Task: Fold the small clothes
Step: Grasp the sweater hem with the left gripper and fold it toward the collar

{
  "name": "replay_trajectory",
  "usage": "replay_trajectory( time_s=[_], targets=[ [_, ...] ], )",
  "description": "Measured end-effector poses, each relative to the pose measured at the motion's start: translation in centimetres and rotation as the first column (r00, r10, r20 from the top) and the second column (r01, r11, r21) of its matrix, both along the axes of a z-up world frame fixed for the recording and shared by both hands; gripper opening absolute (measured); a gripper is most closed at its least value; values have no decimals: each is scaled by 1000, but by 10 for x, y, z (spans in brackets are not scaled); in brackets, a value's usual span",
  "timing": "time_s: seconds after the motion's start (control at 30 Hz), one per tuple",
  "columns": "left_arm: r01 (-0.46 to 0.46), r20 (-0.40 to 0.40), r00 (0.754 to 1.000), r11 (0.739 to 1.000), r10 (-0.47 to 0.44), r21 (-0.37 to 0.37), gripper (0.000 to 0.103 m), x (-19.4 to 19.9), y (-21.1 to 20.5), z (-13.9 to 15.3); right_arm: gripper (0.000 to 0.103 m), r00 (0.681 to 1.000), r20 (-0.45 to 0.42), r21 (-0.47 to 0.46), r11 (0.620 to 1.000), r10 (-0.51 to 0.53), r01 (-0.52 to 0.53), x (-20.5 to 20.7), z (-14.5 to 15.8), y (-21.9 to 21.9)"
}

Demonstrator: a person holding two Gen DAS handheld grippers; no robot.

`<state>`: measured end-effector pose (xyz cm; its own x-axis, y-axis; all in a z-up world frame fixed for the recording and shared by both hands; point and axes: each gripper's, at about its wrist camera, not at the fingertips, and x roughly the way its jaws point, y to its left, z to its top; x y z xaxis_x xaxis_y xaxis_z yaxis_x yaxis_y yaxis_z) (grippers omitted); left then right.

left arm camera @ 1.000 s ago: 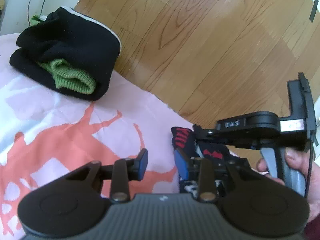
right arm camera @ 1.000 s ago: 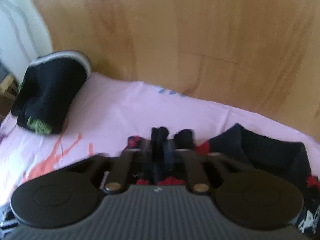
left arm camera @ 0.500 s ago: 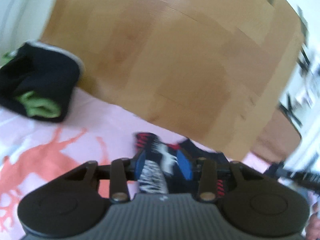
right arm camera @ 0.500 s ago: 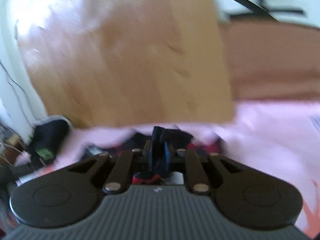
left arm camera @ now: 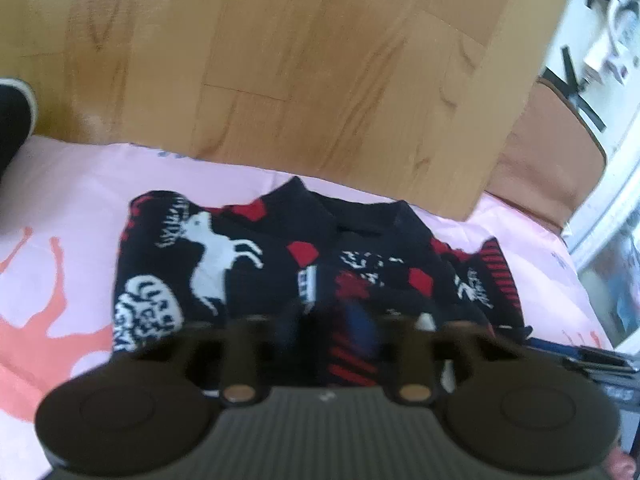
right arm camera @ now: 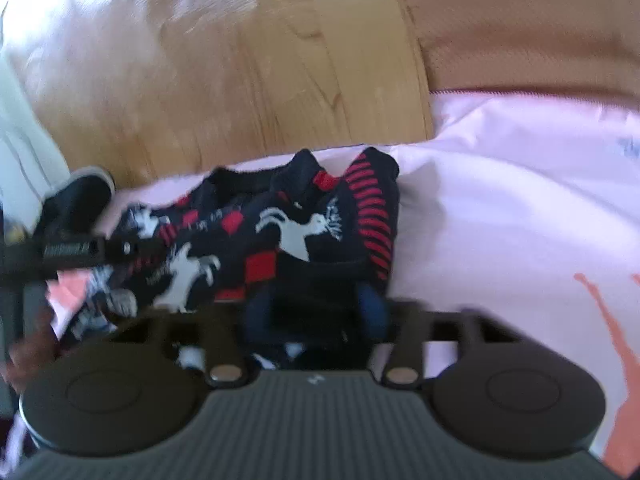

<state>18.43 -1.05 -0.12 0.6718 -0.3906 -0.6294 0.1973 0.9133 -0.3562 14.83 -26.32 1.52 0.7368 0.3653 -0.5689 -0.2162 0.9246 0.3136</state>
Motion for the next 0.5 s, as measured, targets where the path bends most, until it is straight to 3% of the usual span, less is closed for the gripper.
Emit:
replay_trajectory(
  time_s=[0.13,0.23,0.3,0.33,0.4,0.5],
  targets=[
    [12,142,990,1000,-9,-25,12,-13,-5,22,10,993,105,12,999,-52,51,-4,13,-13],
    [18,204,979,998,-6,-59,13,-9,-12,30,10,977,181,2,993,-117,118,7,26,-20],
    [-11,174,985,1000,10,8,13,5,-21,19,18,983,148,6,994,-109,109,26,19,-21],
    [-31,122,992,999,26,38,13,13,-24,8,21,988,121,6,995,-100,100,33,13,-20],
    [-33,67,997,999,31,20,15,19,-21,-6,39,988,85,0,991,-130,130,41,3,-23],
    [-39,97,995,999,37,16,18,11,-17,-10,51,991,51,44,992,-122,120,40,-8,-27]
  ],
)
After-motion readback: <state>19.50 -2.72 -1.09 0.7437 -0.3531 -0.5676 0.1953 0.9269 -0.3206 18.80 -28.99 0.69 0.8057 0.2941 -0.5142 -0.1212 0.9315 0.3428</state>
